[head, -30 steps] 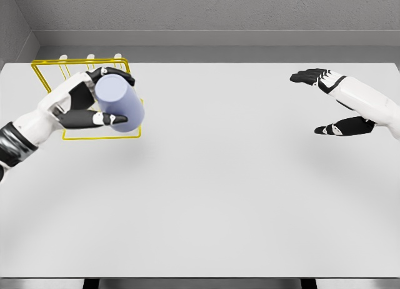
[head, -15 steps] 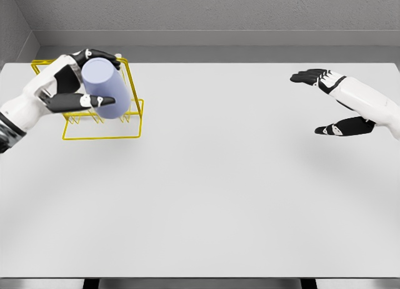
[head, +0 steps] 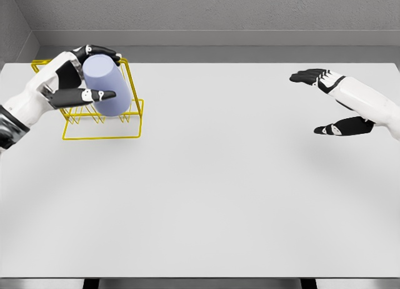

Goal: Place the cup on the cup holder with both arms

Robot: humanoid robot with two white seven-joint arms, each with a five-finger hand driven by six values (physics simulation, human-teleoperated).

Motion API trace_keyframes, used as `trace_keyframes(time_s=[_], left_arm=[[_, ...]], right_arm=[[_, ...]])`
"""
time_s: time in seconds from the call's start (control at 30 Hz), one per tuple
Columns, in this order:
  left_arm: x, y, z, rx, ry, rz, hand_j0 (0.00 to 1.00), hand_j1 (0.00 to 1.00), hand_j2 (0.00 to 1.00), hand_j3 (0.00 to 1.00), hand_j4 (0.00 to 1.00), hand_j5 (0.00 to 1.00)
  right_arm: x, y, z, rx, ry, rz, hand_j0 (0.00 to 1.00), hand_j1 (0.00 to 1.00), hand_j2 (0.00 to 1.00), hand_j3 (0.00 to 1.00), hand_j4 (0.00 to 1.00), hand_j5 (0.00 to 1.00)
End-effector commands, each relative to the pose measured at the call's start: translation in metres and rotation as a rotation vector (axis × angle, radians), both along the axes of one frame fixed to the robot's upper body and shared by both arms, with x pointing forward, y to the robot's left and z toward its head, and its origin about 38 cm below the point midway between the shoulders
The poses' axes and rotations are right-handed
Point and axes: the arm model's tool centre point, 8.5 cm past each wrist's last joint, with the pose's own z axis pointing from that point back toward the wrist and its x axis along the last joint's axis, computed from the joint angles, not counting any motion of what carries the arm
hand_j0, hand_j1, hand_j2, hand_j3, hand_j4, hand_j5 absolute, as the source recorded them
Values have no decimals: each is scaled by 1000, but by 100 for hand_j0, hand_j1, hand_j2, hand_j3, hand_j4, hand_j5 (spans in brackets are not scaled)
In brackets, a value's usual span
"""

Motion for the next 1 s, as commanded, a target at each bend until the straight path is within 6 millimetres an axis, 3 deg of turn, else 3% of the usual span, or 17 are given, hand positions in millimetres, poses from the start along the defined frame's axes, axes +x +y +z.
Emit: trace_keyframes(time_s=[0.0, 0.03, 0.13, 0.6, 0.87, 0.97], left_arm=[[0, -1, -1, -7, 4, 0, 67, 67, 67, 67, 67, 67], [1, -2, -1, -7, 3, -2, 70, 70, 70, 70, 70, 70], [1, -3, -1, 6, 1, -3, 100, 100, 100, 100, 100, 100], [4, -2, 5, 12, -23, -1, 100, 100, 100, 100, 100, 100], [-4, -5, 17, -7, -123, -42, 100, 100, 100, 100, 100, 100], [-14, -9, 12, -27, -191, -81, 100, 100, 100, 100, 100, 100]], right_arm=[[0, 0, 1, 8, 1, 0, 100, 100, 100, 100, 100, 100], [0, 0, 1, 8, 2, -1, 100, 100, 100, 100, 100, 100], [0, 0, 0, 8, 3, -1, 100, 100, 100, 100, 100, 100], [0, -1, -2, 9, 8, -4, 100, 100, 100, 100, 100, 100], [0, -2, -2, 7, 11, -5, 100, 100, 100, 100, 100, 100], [0, -1, -2, 8, 9, -3, 100, 100, 100, 100, 100, 100]])
